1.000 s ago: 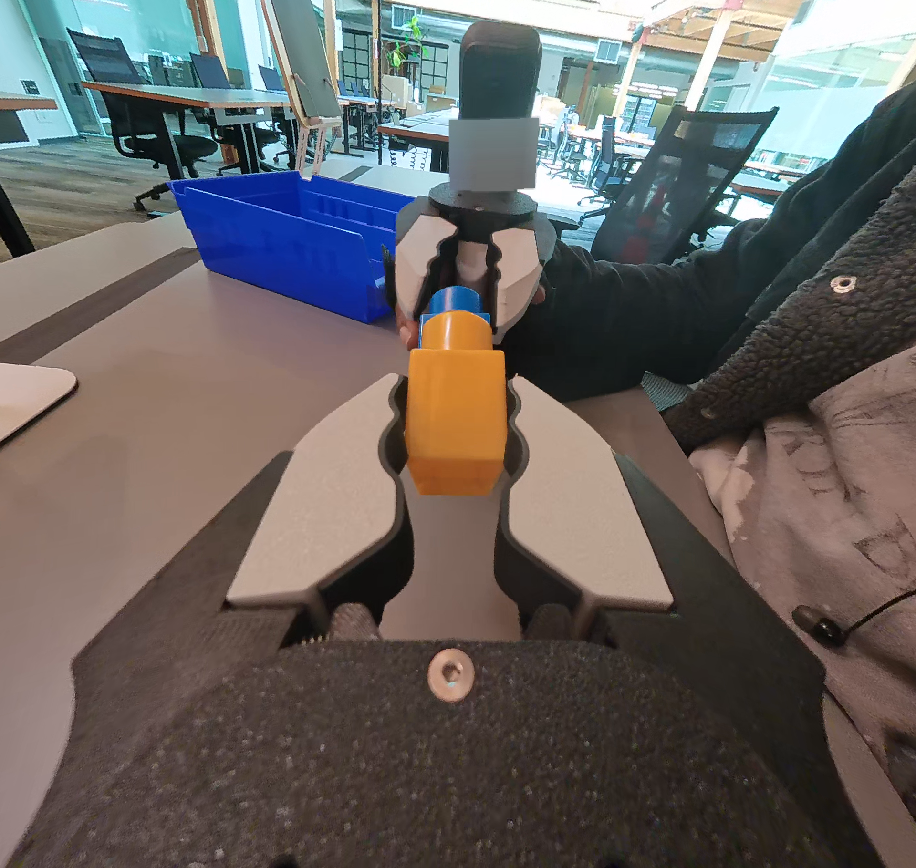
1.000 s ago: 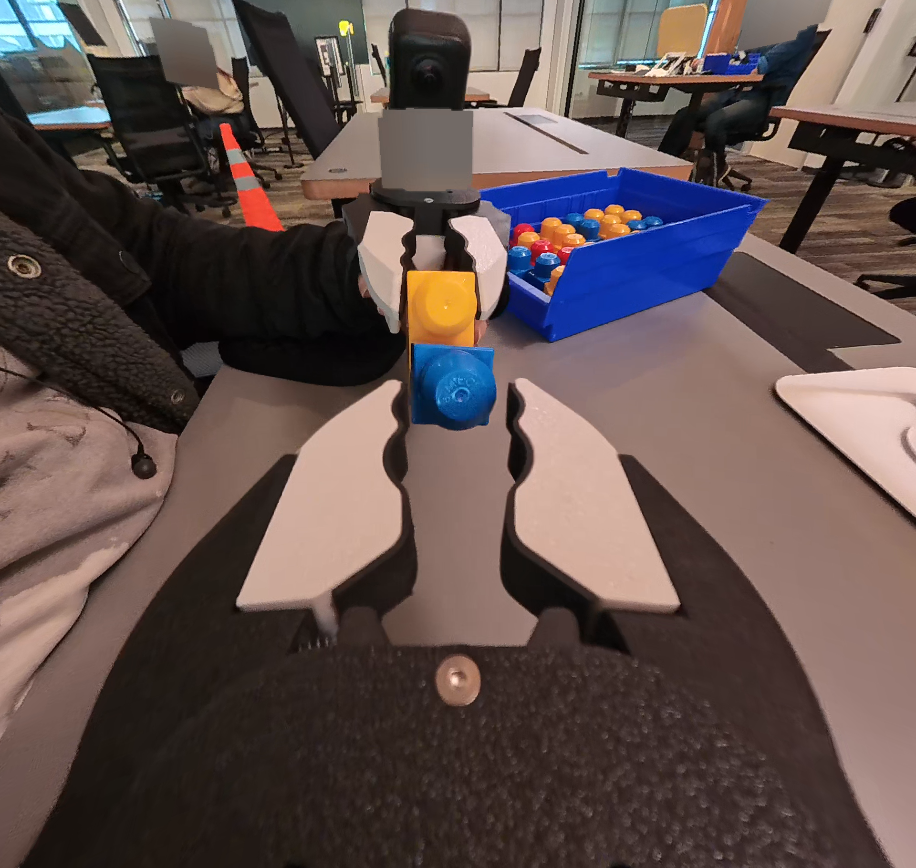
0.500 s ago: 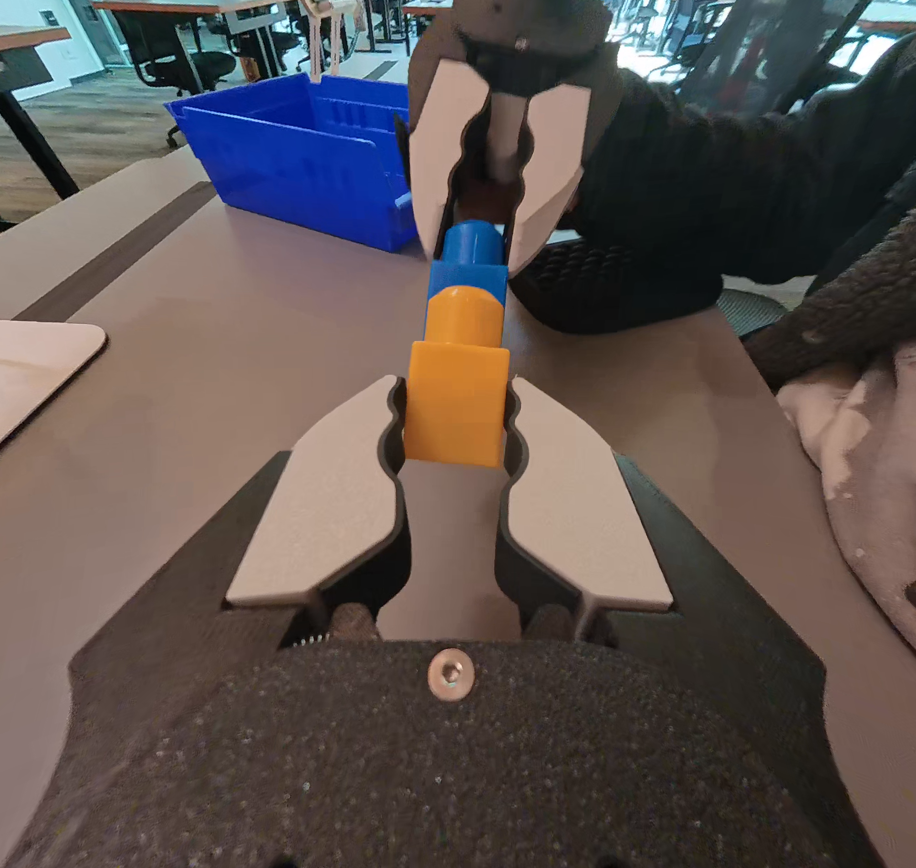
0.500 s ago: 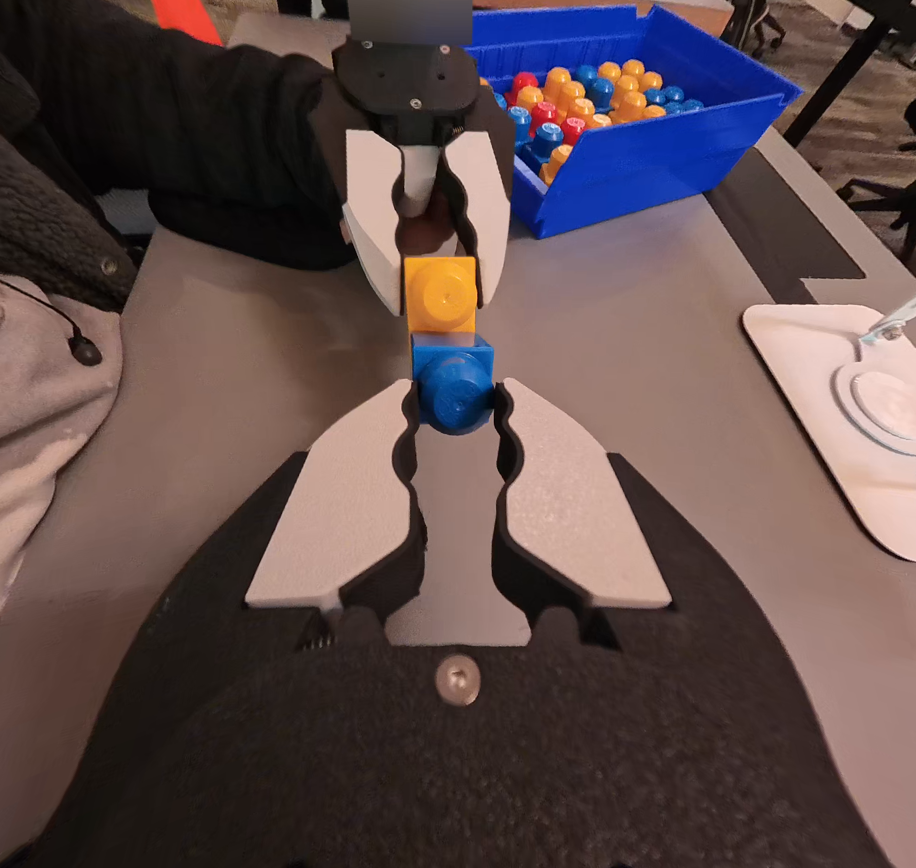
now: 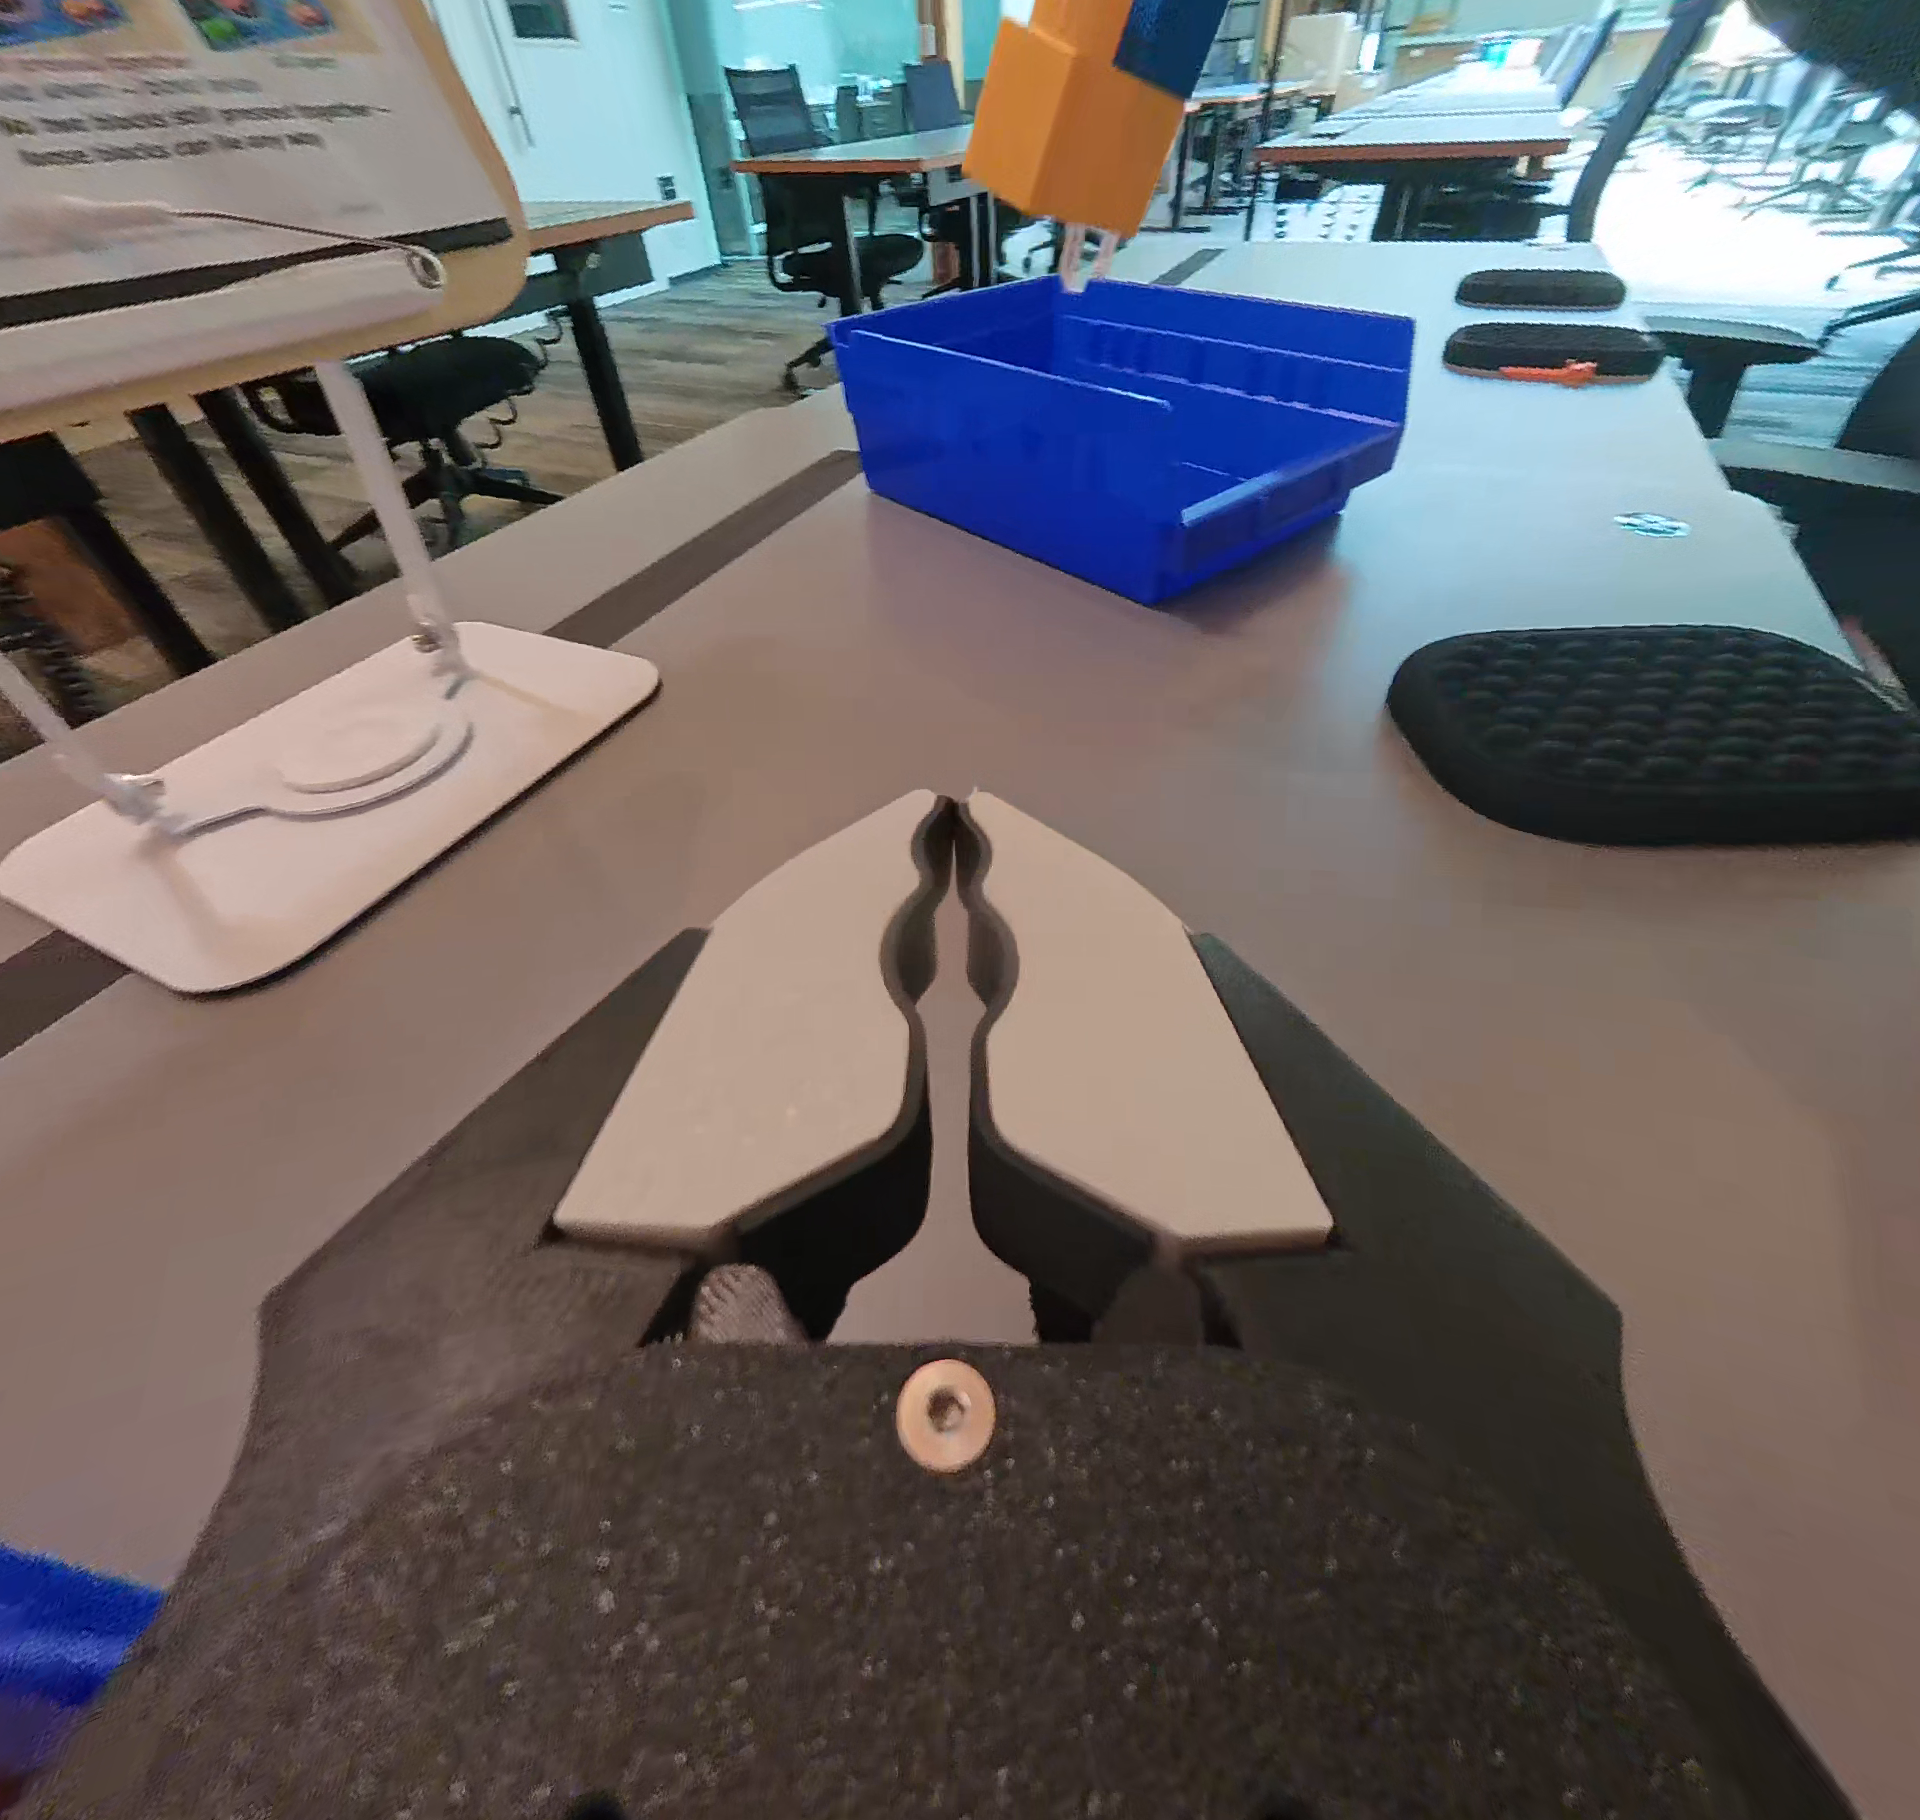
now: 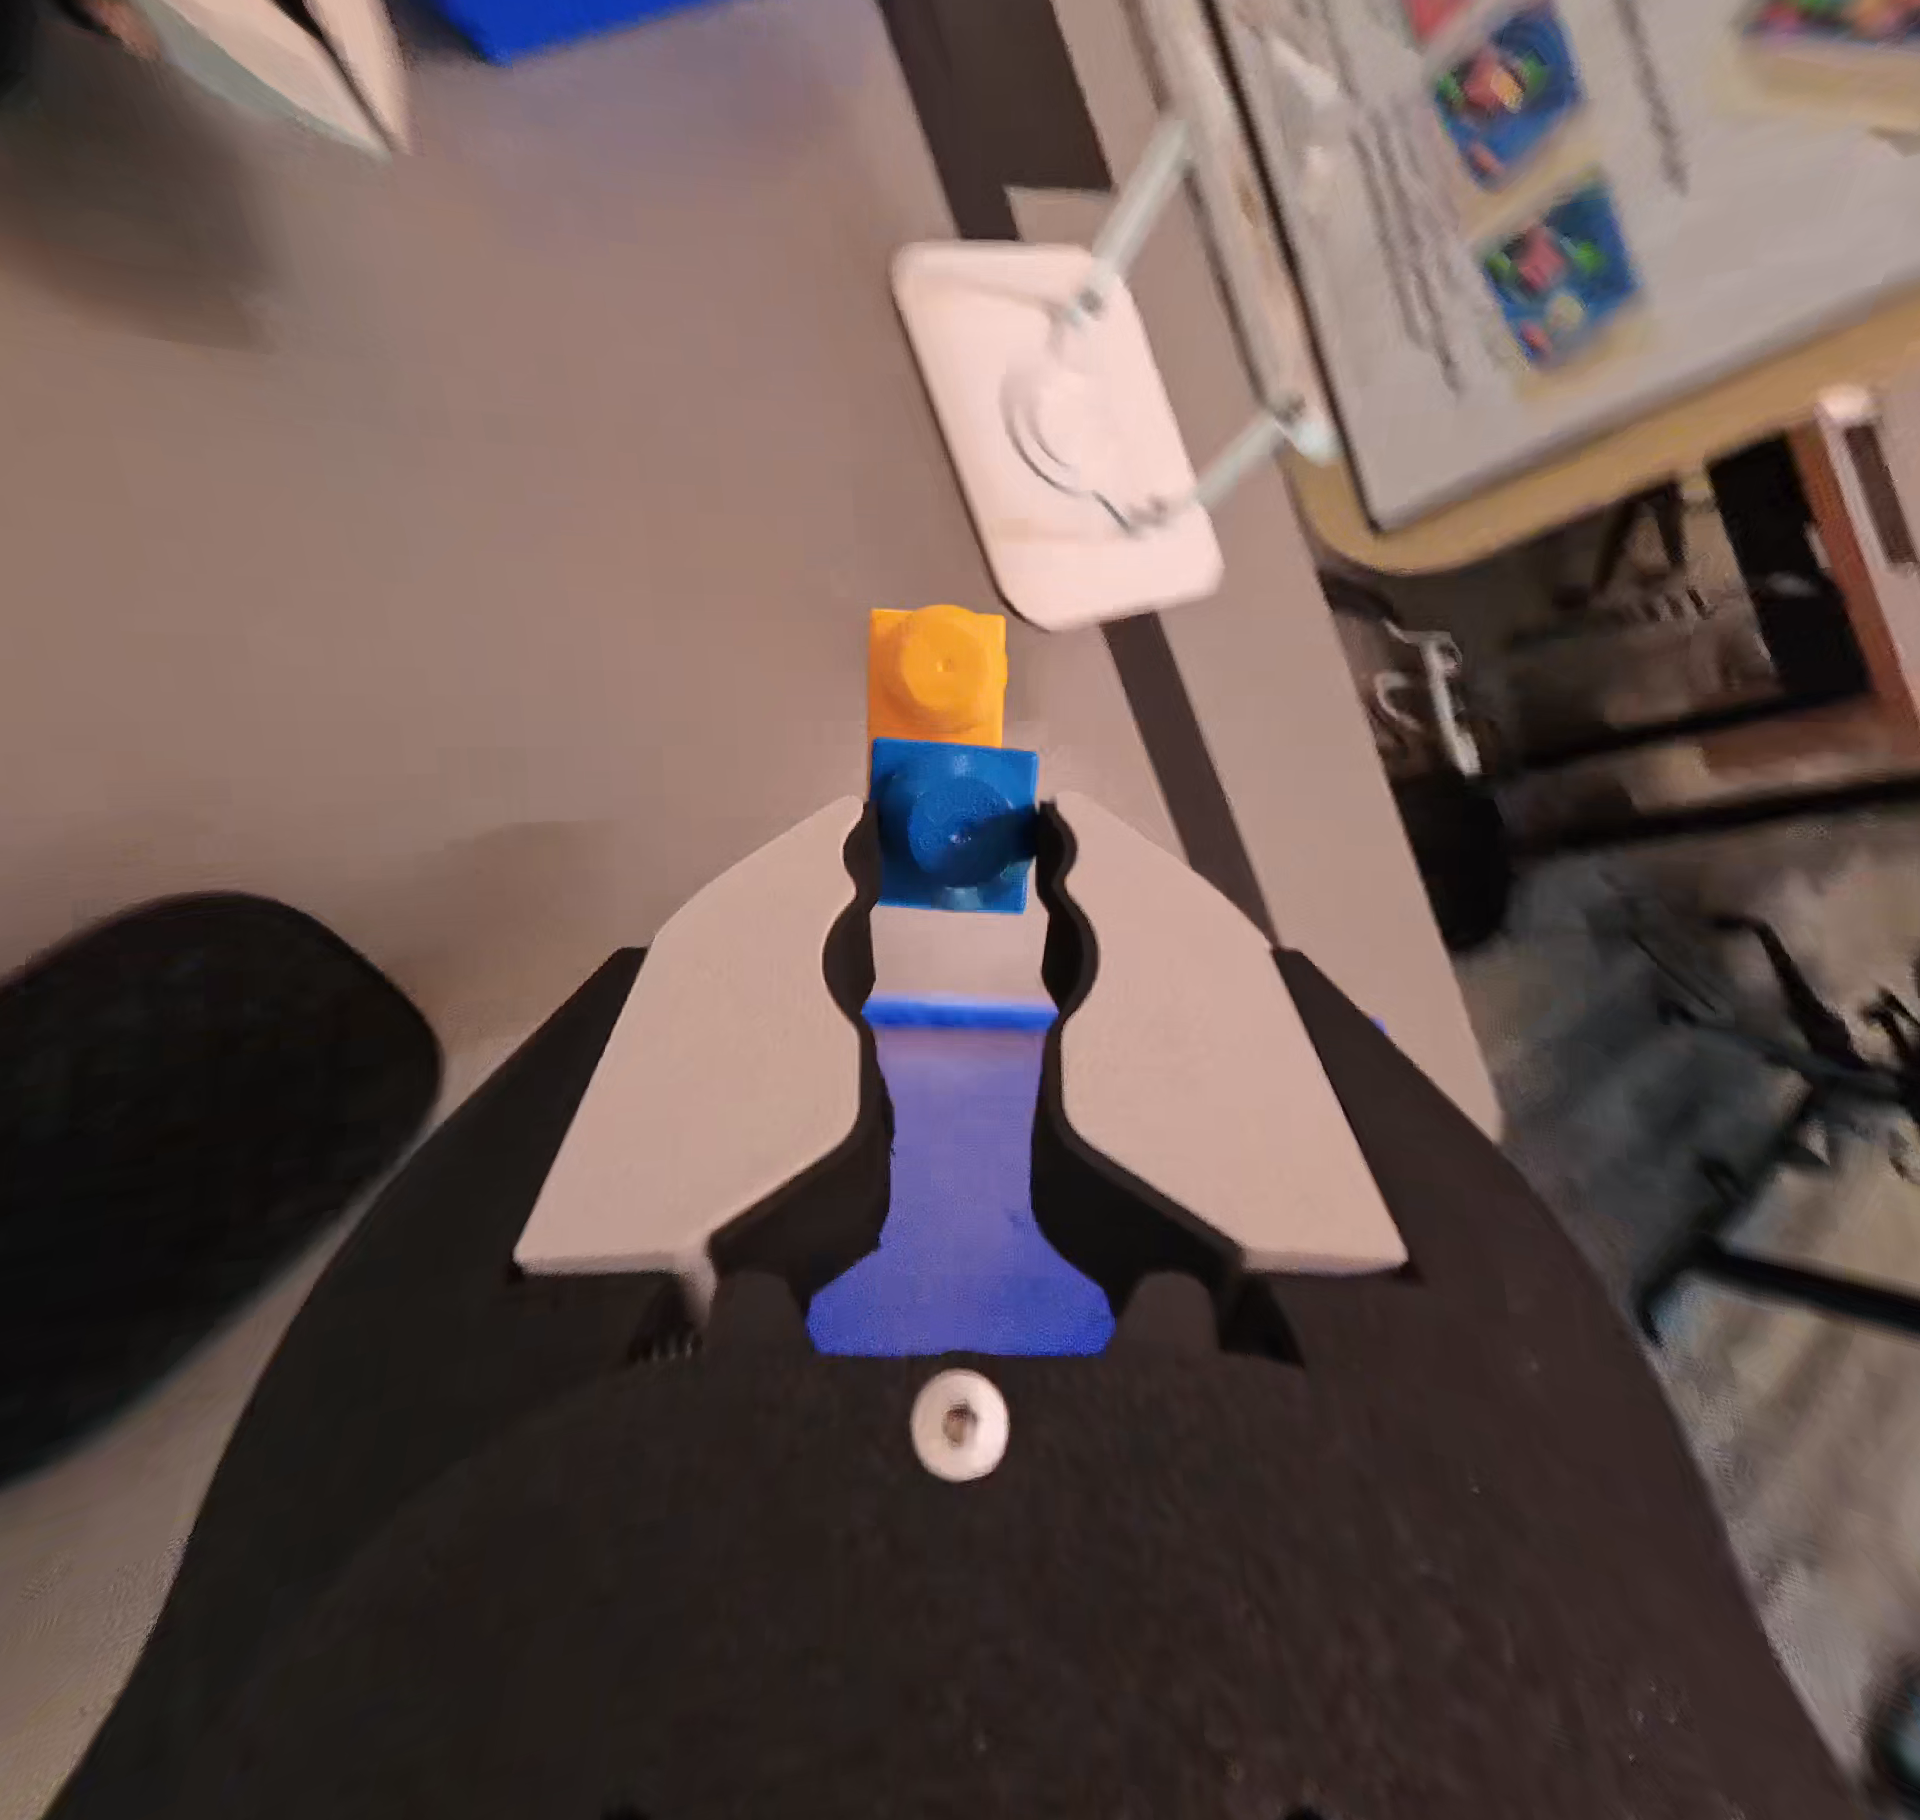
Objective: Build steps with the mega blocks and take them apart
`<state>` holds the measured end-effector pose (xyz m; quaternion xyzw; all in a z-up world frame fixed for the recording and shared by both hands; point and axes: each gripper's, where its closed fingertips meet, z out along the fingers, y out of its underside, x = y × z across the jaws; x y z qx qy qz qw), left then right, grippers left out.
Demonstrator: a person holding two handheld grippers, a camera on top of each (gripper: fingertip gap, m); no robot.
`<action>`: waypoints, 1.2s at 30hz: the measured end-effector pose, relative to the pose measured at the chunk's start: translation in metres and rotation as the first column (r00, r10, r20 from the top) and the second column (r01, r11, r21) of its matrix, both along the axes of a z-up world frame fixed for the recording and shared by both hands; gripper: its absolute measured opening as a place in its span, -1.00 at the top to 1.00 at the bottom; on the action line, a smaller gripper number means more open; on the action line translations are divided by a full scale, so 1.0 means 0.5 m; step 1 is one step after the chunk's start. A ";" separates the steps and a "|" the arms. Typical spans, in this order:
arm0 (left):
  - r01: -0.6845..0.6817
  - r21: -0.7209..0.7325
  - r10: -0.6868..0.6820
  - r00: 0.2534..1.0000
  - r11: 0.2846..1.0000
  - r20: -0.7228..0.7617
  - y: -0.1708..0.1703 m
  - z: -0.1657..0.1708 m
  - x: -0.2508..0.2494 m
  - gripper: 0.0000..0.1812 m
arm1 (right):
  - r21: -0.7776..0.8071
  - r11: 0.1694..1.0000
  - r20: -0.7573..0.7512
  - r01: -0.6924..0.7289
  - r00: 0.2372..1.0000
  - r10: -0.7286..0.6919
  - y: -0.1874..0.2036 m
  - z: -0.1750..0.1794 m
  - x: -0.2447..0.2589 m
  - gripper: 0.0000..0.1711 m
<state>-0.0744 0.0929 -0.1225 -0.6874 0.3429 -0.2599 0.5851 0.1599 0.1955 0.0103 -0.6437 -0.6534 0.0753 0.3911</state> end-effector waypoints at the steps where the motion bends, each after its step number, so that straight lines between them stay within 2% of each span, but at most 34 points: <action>1: -0.013 -0.001 0.013 1.000 1.000 -0.001 0.003 -0.001 -0.003 1.00 | 0.006 0.999 0.023 0.045 0.999 -0.045 0.029 0.009 0.031 0.67; 7: -0.026 -0.021 0.025 0.999 0.999 -0.020 0.009 -0.016 -0.002 1.00 | -0.027 0.970 0.078 0.242 0.968 -0.240 0.168 0.003 0.183 0.67; 14: -0.046 -0.040 0.043 0.997 0.998 -0.070 0.016 -0.041 0.006 1.00 | -0.078 0.932 0.175 0.355 0.925 -0.337 0.279 -0.120 0.275 0.67; 25: -0.042 -0.112 0.036 0.998 0.993 -0.052 0.023 -0.068 0.011 1.00 | -0.165 0.914 0.238 0.370 0.915 -0.327 0.378 -0.272 0.282 0.67; 36: -0.018 -0.166 0.013 0.999 0.986 -0.032 0.023 -0.083 0.018 1.00 | -0.221 0.927 0.230 0.302 0.940 -0.252 0.415 -0.316 0.256 0.66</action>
